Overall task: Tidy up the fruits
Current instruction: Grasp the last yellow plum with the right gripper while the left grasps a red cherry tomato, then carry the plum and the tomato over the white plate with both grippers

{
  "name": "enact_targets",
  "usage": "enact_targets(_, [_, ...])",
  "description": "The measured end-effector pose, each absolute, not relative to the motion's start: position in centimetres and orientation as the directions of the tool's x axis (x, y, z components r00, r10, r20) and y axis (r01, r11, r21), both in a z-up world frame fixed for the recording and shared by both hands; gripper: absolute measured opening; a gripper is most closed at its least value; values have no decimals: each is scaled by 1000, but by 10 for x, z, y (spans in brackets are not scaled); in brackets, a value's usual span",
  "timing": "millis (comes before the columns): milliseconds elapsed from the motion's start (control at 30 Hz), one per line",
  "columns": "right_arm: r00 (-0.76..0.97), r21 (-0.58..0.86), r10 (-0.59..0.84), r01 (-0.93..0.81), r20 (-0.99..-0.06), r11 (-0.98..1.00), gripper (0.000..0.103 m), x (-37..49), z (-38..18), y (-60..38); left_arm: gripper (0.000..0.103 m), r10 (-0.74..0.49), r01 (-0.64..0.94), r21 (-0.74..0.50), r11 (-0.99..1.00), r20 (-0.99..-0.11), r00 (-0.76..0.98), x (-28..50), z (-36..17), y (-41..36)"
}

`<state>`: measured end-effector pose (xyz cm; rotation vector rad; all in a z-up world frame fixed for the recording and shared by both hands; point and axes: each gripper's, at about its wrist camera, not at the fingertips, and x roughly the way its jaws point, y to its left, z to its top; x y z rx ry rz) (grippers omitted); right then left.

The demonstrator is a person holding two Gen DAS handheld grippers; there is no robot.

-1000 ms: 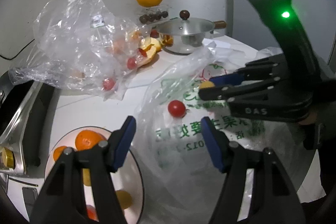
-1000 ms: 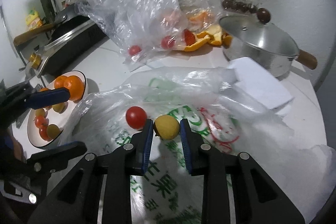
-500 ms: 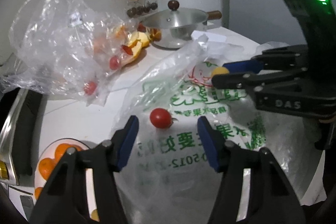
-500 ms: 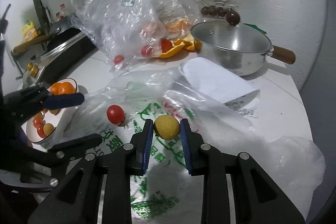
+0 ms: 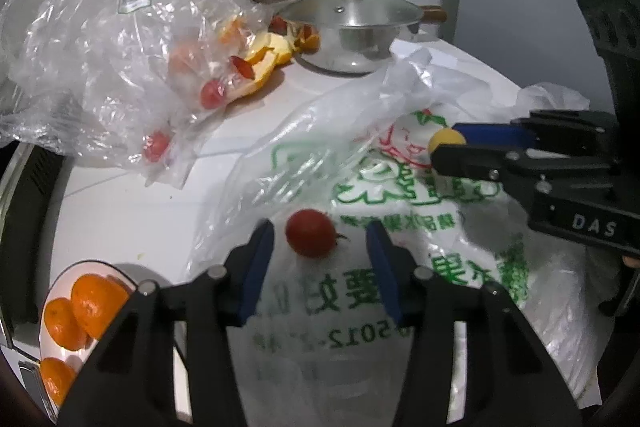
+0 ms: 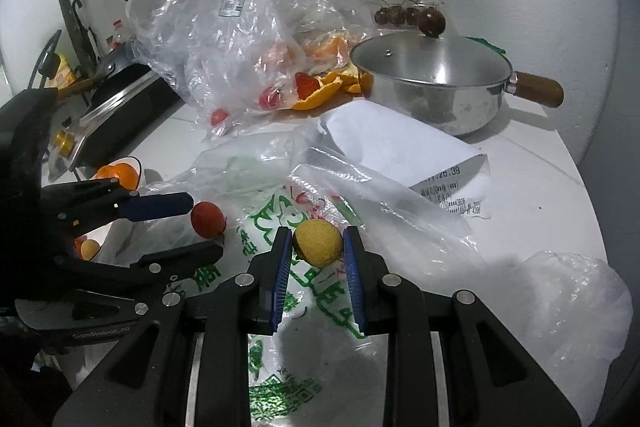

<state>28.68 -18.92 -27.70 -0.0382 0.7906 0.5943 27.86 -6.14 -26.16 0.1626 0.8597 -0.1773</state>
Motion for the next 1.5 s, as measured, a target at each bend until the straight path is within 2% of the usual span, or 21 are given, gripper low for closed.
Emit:
enact_targets(267, [545,199,503,-521,-671,830,28,288,-277,-191,30,-82,211,64,975,-783,617,291,-268,-59])
enact_targets(1500, [594,125,452,-508,-666,852,28,256,-248,-176,29,-174,271,28,962,-702,691,229,-217,-59])
